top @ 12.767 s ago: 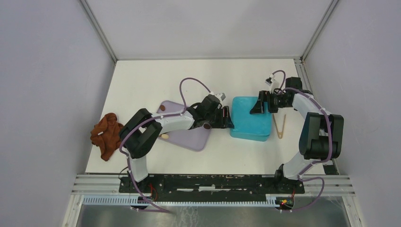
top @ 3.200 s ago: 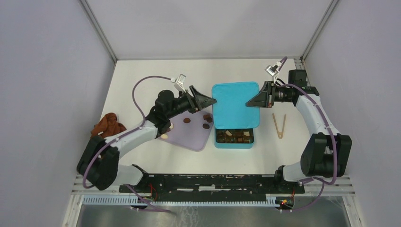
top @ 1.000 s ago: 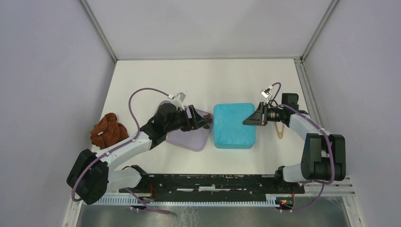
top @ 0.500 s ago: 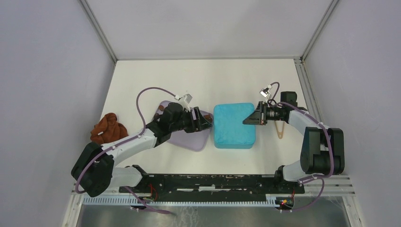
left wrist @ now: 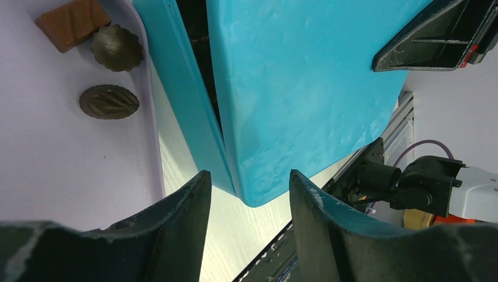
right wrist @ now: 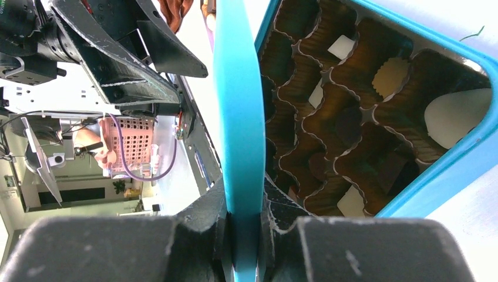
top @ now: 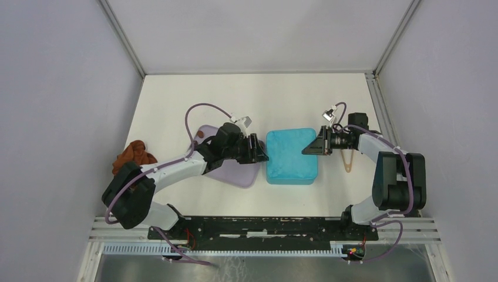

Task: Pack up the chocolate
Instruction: Move the packing box to the center of the board.

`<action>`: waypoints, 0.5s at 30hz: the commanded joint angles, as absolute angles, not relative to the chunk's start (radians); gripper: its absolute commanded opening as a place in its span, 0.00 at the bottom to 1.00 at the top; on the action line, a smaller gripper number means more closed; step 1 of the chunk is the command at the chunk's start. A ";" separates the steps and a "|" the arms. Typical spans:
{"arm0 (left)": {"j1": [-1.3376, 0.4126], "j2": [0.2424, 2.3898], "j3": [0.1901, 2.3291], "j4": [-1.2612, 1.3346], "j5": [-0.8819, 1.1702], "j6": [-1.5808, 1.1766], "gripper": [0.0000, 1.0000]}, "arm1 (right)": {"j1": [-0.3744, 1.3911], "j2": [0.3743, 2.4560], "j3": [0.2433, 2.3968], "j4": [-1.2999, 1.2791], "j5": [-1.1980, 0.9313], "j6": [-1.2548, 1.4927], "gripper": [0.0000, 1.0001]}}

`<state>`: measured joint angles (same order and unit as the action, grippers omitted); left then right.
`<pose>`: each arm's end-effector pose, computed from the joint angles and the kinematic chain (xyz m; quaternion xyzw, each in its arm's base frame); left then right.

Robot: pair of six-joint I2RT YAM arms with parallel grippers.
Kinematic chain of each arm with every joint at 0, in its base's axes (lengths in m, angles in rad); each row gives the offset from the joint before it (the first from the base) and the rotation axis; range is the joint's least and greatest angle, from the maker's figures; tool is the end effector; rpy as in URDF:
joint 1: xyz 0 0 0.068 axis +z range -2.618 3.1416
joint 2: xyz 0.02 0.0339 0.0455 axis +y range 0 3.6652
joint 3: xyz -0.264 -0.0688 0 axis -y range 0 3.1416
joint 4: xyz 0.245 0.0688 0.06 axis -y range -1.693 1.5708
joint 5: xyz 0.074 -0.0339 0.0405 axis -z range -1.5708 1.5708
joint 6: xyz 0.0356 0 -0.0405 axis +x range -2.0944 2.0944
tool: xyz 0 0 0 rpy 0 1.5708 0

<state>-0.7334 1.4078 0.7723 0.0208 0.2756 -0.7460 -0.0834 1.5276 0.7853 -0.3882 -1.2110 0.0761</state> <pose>0.2152 -0.2069 0.2144 0.0577 0.8799 -0.3973 0.2544 0.2684 0.0110 0.1776 -0.0600 0.8097 0.5548 0.1816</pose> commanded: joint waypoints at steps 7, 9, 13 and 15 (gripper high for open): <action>-0.756 1.474 0.861 -0.070 0.274 -0.673 0.57 | -0.091 1.563 0.843 -0.397 -1.169 0.008 0.08; -0.759 1.484 0.870 -0.085 0.267 -0.668 0.57 | -0.091 1.568 0.847 -0.400 -1.169 0.009 0.08; -0.763 1.502 0.885 -0.094 0.271 -0.660 0.57 | -0.091 1.580 0.851 -0.405 -1.167 0.008 0.08; -0.764 1.512 0.893 -0.094 0.274 -0.657 0.57 | -0.091 1.583 0.854 -0.407 -1.164 -0.014 0.09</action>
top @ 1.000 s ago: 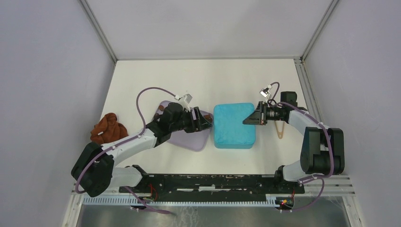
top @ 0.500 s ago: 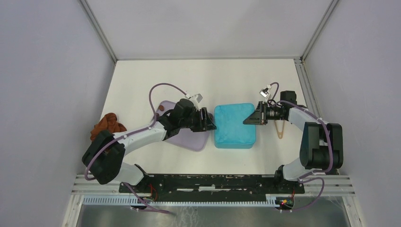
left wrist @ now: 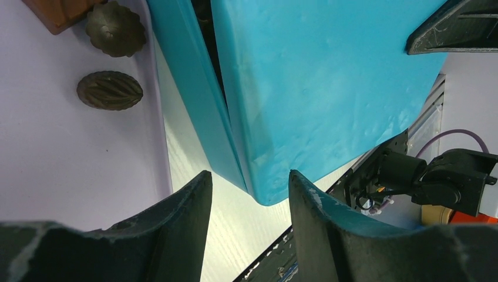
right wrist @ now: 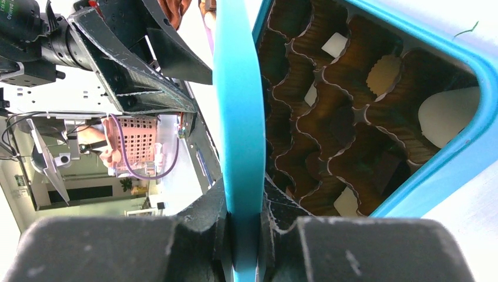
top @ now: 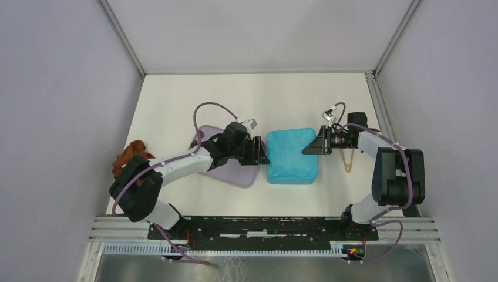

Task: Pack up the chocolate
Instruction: Move the packing box to the center of the board.

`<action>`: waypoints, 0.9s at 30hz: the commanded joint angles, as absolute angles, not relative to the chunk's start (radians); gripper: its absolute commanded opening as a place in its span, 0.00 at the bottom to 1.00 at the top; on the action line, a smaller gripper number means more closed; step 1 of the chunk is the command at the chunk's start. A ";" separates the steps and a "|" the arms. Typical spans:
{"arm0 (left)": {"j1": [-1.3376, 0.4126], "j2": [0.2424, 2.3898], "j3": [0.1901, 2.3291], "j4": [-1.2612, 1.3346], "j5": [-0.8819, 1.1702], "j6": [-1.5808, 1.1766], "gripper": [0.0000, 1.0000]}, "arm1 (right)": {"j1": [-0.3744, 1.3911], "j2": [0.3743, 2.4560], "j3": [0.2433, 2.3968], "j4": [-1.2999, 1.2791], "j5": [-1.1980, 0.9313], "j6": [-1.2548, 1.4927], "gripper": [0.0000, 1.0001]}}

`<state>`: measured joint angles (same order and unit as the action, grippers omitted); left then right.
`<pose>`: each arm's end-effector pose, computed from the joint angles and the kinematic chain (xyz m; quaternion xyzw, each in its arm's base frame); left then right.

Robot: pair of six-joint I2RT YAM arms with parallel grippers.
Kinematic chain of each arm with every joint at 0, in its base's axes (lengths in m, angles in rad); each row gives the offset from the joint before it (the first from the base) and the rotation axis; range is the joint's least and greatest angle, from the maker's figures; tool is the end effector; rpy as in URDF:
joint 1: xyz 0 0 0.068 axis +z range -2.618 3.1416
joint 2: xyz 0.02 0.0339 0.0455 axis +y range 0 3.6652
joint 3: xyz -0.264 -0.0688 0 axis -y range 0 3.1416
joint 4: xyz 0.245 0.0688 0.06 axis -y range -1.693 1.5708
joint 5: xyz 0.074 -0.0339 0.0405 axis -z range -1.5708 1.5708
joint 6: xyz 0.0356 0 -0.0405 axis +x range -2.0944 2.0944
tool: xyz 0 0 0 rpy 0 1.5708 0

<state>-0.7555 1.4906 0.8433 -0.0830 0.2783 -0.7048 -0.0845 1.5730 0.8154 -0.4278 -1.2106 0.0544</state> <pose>0.2198 -0.2204 0.2046 0.0795 0.9024 -0.3638 0.2166 0.2742 0.0102 0.1725 -0.0527 0.8127 0.5560 0.1659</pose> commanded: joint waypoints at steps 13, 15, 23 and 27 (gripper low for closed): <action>-0.768 1.594 0.965 -0.135 0.289 -0.632 0.54 | -0.091 1.602 0.869 -0.429 -1.146 -0.038 0.11; -0.768 1.605 0.976 -0.139 0.295 -0.632 0.52 | -0.091 1.607 0.872 -0.434 -1.146 -0.045 0.11; -0.768 1.629 0.994 -0.145 0.296 -0.636 0.50 | -0.091 1.613 0.882 -0.448 -1.129 -0.055 0.11; -0.768 1.640 1.010 -0.155 0.289 -0.637 0.47 | -0.091 1.615 0.886 -0.452 -1.126 -0.058 0.11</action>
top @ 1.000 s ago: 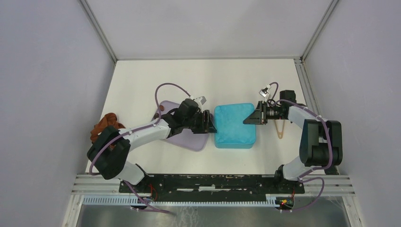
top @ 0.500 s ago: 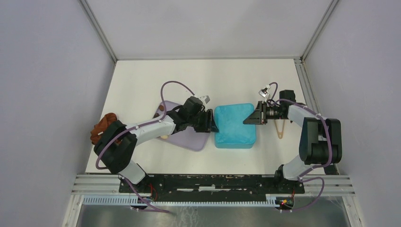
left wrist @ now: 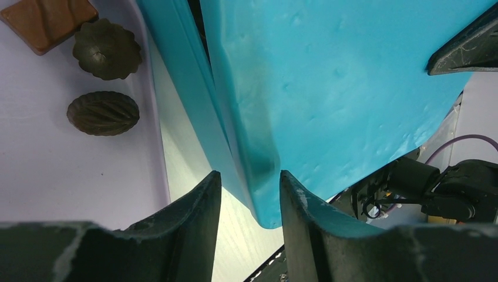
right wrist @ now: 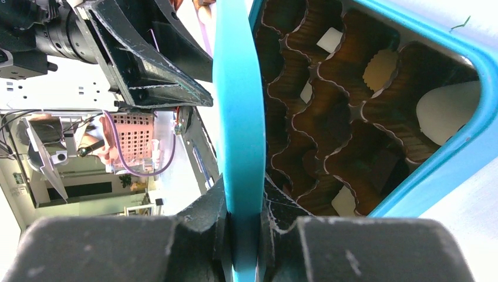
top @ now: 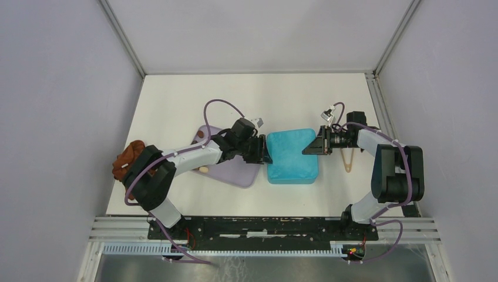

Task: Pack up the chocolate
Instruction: Move the packing box to the center of the board.

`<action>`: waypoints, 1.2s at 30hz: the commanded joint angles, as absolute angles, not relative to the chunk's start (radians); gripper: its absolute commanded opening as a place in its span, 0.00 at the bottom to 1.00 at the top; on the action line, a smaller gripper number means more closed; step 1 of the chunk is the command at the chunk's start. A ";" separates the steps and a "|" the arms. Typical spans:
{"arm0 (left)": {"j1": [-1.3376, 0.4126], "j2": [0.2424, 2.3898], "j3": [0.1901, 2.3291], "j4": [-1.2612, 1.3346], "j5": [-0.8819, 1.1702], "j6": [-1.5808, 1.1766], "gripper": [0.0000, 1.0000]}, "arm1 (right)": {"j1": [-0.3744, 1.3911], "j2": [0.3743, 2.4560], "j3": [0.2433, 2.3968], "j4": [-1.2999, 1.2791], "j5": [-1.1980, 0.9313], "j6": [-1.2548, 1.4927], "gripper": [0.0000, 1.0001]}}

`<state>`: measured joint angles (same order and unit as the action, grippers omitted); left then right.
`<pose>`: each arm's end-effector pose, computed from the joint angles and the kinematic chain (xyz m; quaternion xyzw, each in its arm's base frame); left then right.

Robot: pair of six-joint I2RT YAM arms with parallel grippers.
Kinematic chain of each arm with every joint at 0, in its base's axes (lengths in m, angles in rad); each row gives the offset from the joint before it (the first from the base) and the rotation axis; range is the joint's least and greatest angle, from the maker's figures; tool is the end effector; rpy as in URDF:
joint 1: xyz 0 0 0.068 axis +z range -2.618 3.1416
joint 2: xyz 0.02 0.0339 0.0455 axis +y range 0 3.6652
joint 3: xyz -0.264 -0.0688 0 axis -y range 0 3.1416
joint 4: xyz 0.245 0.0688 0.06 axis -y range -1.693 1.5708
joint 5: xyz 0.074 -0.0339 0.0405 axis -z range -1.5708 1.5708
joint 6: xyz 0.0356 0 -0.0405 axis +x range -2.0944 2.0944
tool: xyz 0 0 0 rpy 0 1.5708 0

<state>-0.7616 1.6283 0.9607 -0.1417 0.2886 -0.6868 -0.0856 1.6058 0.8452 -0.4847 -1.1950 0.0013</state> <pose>0.2386 -0.2415 0.1942 0.0878 0.9161 -0.3436 0.1870 0.2777 0.0094 0.1694 -0.0556 0.8190 0.5490 0.1572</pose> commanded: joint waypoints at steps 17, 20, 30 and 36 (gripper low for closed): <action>-0.768 1.621 1.035 -0.124 0.312 -0.647 0.52 | -0.091 1.608 0.842 -0.340 -1.243 0.094 0.11; -0.766 1.601 1.026 -0.123 0.289 -0.650 0.55 | -0.092 1.607 0.842 -0.340 -1.226 0.090 0.11; -0.766 1.535 0.971 -0.092 0.278 -0.656 0.61 | -0.097 1.605 0.832 -0.315 -1.269 0.130 0.10; -0.767 1.496 0.948 -0.079 0.268 -0.655 0.63 | -0.097 1.591 0.806 -0.263 -1.281 0.182 0.10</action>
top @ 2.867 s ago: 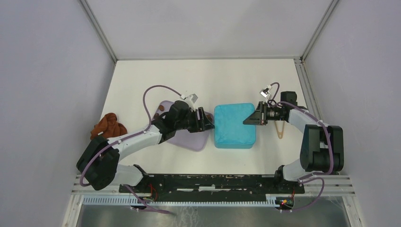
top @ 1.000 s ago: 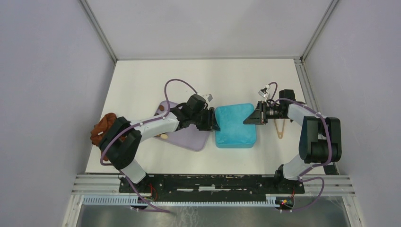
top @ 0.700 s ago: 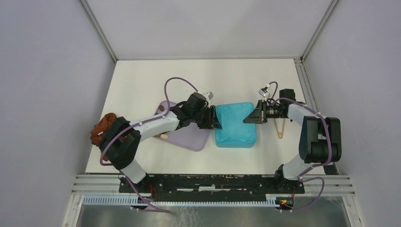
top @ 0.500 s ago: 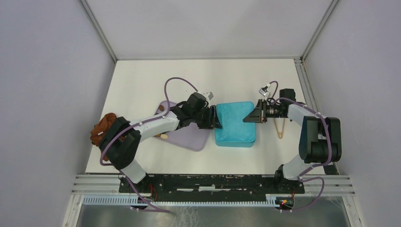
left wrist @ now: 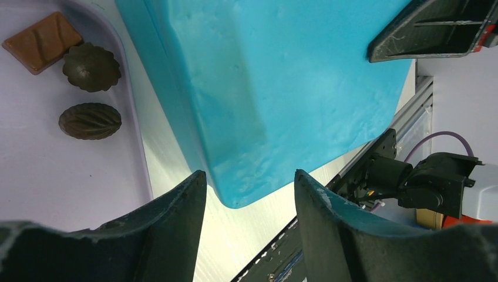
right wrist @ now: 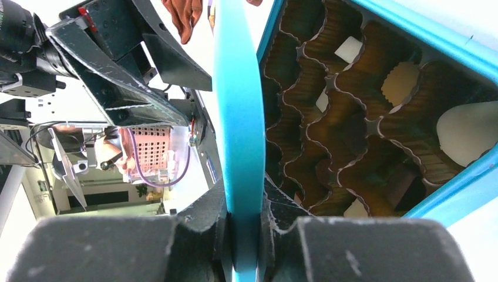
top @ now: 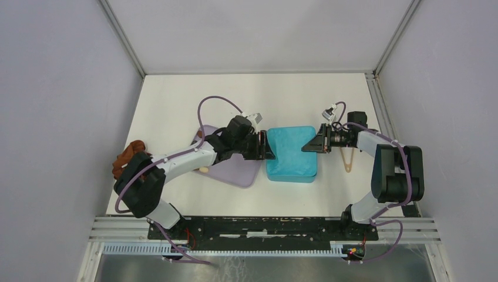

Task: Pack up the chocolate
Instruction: Move the packing box to the center of the board.

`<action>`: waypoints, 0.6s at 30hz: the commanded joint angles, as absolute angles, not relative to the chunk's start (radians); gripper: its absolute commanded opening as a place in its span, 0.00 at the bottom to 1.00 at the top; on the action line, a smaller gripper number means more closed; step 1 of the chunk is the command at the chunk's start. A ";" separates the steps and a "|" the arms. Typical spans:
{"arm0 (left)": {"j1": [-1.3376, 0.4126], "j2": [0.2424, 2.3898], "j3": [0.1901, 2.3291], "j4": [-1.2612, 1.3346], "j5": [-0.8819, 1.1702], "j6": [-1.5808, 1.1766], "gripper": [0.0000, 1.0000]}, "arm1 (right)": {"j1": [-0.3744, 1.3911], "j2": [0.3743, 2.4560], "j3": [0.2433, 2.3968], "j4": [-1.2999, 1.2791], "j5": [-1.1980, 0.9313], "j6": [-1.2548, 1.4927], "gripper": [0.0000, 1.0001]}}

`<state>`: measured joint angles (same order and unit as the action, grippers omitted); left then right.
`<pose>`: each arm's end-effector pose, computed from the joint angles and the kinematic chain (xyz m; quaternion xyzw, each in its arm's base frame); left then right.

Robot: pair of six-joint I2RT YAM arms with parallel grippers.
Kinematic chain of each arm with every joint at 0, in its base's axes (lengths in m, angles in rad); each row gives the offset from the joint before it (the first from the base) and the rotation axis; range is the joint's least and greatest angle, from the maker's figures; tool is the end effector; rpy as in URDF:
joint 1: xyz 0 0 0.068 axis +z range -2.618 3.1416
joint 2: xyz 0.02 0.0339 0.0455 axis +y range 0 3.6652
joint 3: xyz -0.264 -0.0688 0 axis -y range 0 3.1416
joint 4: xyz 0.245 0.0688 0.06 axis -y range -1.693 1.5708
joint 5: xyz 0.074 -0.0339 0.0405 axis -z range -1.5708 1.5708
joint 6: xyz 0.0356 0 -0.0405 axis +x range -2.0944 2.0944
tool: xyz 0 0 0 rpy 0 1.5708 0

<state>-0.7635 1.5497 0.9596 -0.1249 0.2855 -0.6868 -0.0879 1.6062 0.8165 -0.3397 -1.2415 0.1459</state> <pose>0.2337 -0.2375 0.2201 0.0935 0.8977 -0.3693 0.2215 0.2829 0.0089 0.1683 -0.0339 0.8031 0.5725 0.1615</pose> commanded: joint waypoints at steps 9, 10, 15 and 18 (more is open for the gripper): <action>-0.767 1.479 0.927 -0.069 0.267 -0.657 0.65 | -0.097 1.589 0.802 -0.254 -1.287 0.196 0.09; -0.766 1.478 0.925 -0.069 0.265 -0.657 0.65 | -0.097 1.588 0.803 -0.251 -1.287 0.198 0.09; -0.767 1.469 0.917 -0.065 0.264 -0.657 0.64 | -0.099 1.587 0.799 -0.242 -1.294 0.209 0.08; -0.767 1.464 0.913 -0.066 0.267 -0.657 0.65 | -0.105 1.589 0.798 -0.252 -1.281 0.195 0.08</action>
